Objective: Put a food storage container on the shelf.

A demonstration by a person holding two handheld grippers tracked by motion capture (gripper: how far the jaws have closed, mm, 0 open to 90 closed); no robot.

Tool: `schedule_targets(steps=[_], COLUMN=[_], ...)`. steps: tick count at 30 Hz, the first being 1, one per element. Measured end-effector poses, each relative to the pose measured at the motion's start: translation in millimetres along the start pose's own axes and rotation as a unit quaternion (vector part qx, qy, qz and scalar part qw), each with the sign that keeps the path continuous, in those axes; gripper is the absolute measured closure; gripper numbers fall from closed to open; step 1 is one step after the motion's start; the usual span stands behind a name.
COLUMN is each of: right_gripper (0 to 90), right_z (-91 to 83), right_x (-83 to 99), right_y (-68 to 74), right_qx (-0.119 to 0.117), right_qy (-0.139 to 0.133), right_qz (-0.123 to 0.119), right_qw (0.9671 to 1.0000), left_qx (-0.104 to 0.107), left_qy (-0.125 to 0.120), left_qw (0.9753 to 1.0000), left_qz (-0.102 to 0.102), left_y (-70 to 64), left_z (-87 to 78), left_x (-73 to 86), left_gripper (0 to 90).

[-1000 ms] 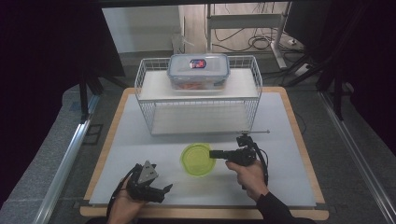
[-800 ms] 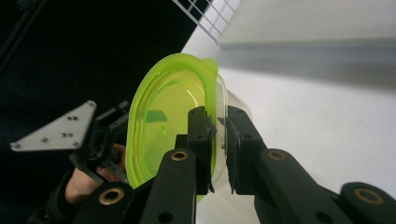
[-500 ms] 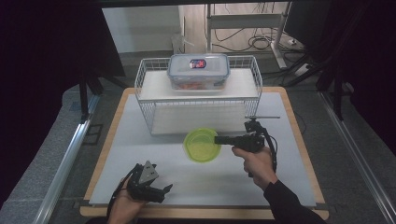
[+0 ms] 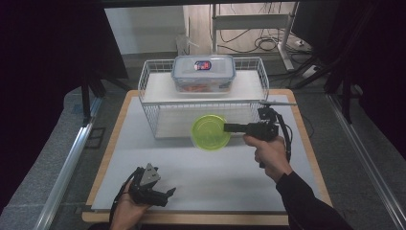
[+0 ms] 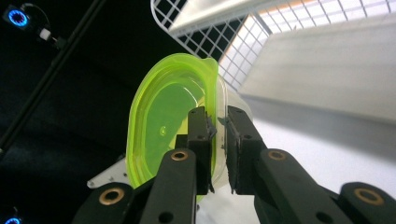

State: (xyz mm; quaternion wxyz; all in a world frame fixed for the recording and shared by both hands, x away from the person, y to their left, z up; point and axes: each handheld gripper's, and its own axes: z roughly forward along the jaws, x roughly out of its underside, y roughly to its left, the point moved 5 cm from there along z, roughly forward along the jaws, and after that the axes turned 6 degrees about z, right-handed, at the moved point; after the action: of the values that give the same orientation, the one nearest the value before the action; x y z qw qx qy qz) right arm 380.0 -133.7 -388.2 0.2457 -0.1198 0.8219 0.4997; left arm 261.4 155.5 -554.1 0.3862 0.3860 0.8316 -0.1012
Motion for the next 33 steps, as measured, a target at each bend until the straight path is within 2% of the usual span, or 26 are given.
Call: schedule_targets(steps=[8,17,33], right_gripper=[81.6,81.6,81.7], right_z=[-11.3,-17.4,-8.4], right_x=[-28.1,-58.9,-114.7], right_y=[20.8,39.4,51.9], right_qx=[-0.011,-0.011,0.012], right_qy=[-0.015,-0.031,-0.070], right_qz=[0.002,0.000,0.012], right_qw=[0.9998,0.9995,0.9974], left_qx=[-0.001,0.000,0.004], left_qy=[0.005,0.005,0.005], left_qw=[1.0000,1.0000,0.9999], left_qz=[0.007,0.006,0.010], left_y=[-0.2,-0.9,-1.7], left_z=[0.5,1.4,1.0], left_x=[0.0,-0.2,-0.7], left_gripper=[5.8,5.8,6.0])
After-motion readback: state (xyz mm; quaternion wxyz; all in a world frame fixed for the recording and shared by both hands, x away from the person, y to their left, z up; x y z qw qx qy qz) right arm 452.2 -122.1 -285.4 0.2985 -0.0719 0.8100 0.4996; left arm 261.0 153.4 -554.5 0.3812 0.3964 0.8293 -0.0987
